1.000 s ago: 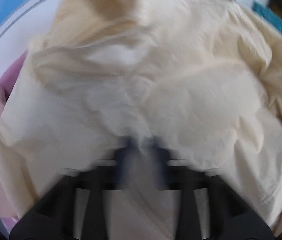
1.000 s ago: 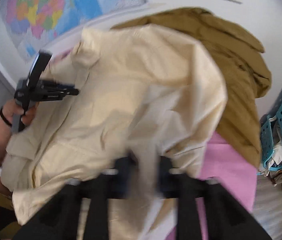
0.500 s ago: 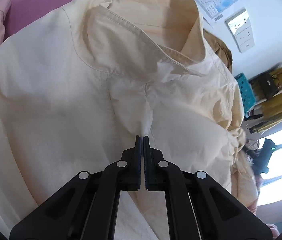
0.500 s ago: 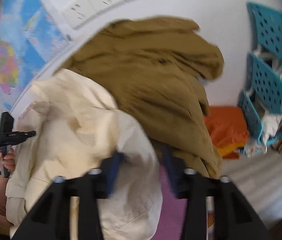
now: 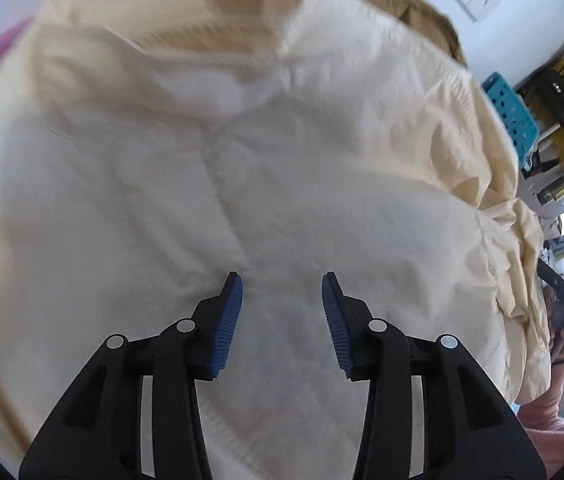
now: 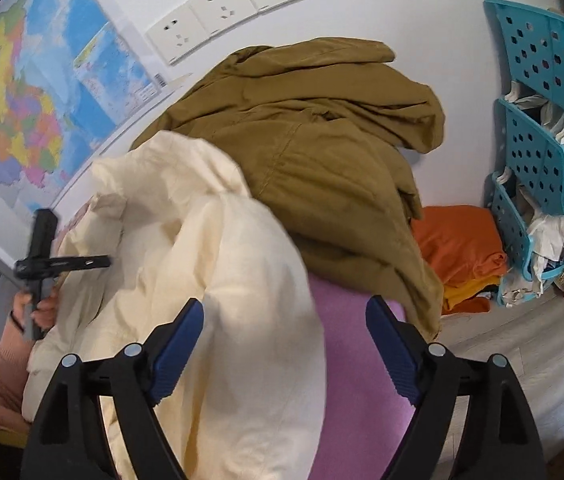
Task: Fold large clothes
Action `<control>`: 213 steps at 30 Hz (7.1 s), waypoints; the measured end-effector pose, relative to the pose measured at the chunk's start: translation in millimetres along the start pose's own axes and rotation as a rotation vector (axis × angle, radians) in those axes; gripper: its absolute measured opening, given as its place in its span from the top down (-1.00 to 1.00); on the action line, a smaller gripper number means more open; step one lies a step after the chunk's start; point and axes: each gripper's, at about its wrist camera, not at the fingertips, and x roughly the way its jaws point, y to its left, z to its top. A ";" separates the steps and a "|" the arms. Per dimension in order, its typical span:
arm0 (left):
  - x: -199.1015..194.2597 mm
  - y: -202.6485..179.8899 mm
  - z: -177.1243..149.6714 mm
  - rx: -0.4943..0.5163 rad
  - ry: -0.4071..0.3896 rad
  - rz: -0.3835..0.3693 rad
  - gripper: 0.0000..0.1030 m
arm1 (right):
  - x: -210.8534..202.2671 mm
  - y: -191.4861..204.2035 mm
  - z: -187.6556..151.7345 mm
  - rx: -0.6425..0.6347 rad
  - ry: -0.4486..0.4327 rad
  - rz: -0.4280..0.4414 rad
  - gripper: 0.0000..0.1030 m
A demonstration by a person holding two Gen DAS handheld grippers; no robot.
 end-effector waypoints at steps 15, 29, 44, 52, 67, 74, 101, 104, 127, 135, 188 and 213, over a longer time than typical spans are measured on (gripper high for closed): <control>-75.3 -62.2 -45.7 0.195 -0.198 0.060 -0.22 | -17.0 90.9 -46.3 -0.394 0.037 -0.147 -0.88; -73.4 -94.8 -108.6 0.278 -0.197 0.005 -0.33 | -102.0 -13.2 30.3 0.091 -0.214 0.094 0.83; -190.1 69.6 -196.1 -0.114 -0.392 0.386 -0.72 | -91.6 84.0 -46.2 -0.224 -0.122 0.034 -0.76; -153.4 97.4 -221.6 -0.116 -0.270 0.238 -0.78 | 9.9 97.1 -95.1 -0.176 0.166 0.014 -0.88; -187.8 103.1 -195.4 -0.095 -0.416 0.311 -0.45 | -32.6 79.9 -76.6 -0.090 0.159 -0.084 0.02; -163.0 91.3 -140.1 0.024 -0.354 0.304 -0.67 | -56.1 166.9 -19.1 -0.389 -0.083 -0.095 -0.39; -100.8 88.0 -41.3 0.101 -0.199 0.228 -0.61 | 128.9 207.6 123.8 -0.600 0.053 -0.215 0.93; -100.9 87.2 -42.2 0.123 -0.185 0.171 -0.73 | 91.5 202.1 140.2 -0.531 0.009 -0.084 0.94; -118.8 76.0 -48.8 0.184 -0.180 0.276 -0.56 | 135.7 140.3 126.4 -0.437 -0.010 -0.282 0.76; -86.2 78.5 -45.1 0.182 -0.083 0.284 0.88 | 109.9 157.8 118.0 -0.500 -0.081 -0.262 0.94; -180.2 -8.8 -310.9 0.216 -0.413 -0.037 -0.62 | -53.6 98.2 -126.3 -0.464 0.043 -0.069 -0.78; -194.2 12.0 -284.5 -0.030 -0.463 0.155 0.64 | -28.5 115.7 -146.9 -0.215 0.077 0.200 0.80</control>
